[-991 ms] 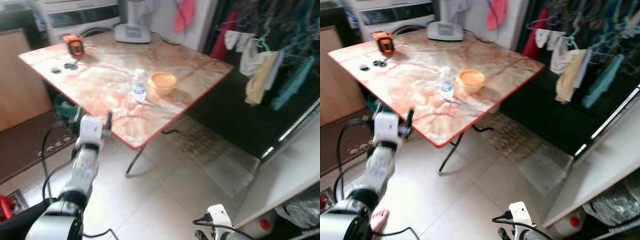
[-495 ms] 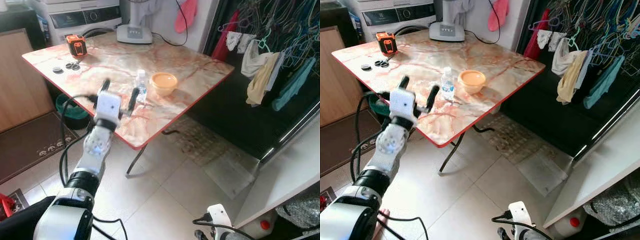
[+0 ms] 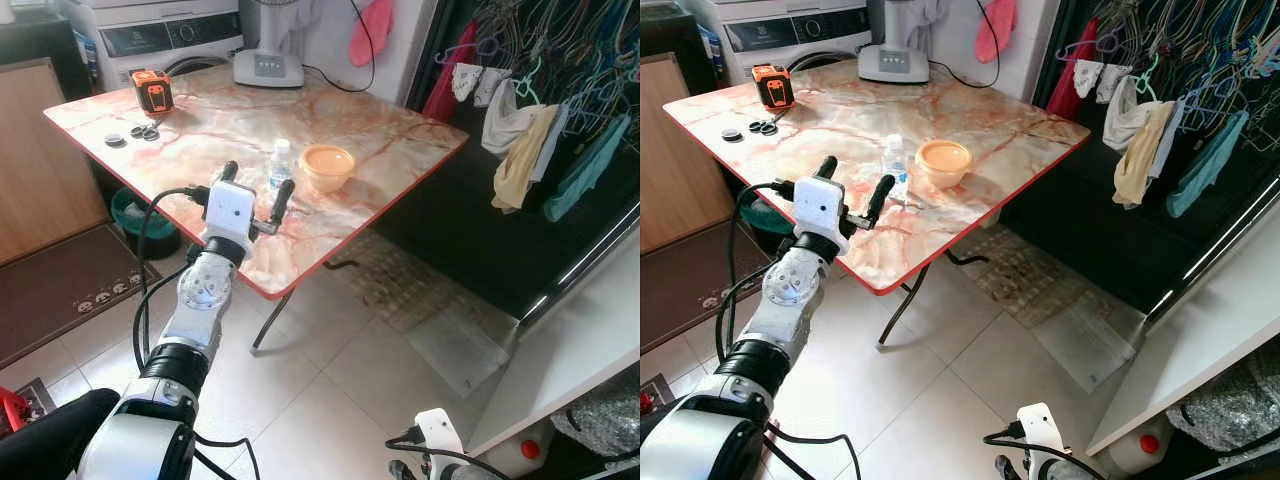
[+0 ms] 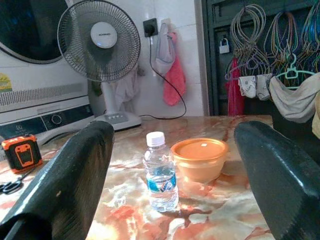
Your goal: Restocking fridge
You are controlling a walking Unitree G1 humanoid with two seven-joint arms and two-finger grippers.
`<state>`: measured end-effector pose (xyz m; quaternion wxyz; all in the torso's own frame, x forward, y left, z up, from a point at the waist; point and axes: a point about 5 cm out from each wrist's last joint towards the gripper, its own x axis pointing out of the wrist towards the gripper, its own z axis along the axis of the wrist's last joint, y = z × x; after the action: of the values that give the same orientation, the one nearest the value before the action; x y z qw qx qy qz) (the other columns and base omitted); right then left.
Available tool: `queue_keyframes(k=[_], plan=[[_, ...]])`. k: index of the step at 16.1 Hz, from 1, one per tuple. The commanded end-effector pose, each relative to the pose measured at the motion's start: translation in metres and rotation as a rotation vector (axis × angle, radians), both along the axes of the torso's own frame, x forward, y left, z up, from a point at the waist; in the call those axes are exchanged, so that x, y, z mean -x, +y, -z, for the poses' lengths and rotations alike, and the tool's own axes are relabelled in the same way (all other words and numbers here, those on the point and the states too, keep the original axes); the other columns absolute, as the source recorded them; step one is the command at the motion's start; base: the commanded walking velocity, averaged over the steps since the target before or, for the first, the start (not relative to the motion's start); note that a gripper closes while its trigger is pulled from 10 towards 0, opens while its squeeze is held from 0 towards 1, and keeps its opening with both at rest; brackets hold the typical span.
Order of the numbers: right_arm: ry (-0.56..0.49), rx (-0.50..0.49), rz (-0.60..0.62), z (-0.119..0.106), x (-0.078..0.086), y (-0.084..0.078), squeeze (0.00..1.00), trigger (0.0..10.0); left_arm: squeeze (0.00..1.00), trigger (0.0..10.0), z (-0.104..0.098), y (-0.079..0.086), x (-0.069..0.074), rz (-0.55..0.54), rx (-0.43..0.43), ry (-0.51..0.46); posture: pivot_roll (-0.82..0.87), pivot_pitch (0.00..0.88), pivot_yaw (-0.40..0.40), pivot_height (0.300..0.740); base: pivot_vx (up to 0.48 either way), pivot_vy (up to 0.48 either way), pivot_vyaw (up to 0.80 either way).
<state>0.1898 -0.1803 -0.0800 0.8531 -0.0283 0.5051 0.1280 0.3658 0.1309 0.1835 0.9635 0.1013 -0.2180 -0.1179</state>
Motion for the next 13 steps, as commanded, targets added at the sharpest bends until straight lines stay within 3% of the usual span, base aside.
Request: queue_keyframes(k=[1, 13], plan=[[0.001, 0.004, 0.013, -0.0008, -0.0007, -0.0038, 0.00, 10.0, 0.00, 10.0, -0.0044, -0.0009, -0.0004, 0.005, 0.030, -0.001, -0.03, 0.000, -0.126, 0.740, 0.000, 0.000, 0.00], [0.000, 0.008, 0.011, -0.0011, -0.0012, -0.0038, 0.00, 10.0, 0.00, 10.0, -0.0022, -0.0009, 0.0008, 0.005, 0.034, 0.013, -0.03, 0.000, -0.124, 0.740, 0.000, 0.000, 0.00]])
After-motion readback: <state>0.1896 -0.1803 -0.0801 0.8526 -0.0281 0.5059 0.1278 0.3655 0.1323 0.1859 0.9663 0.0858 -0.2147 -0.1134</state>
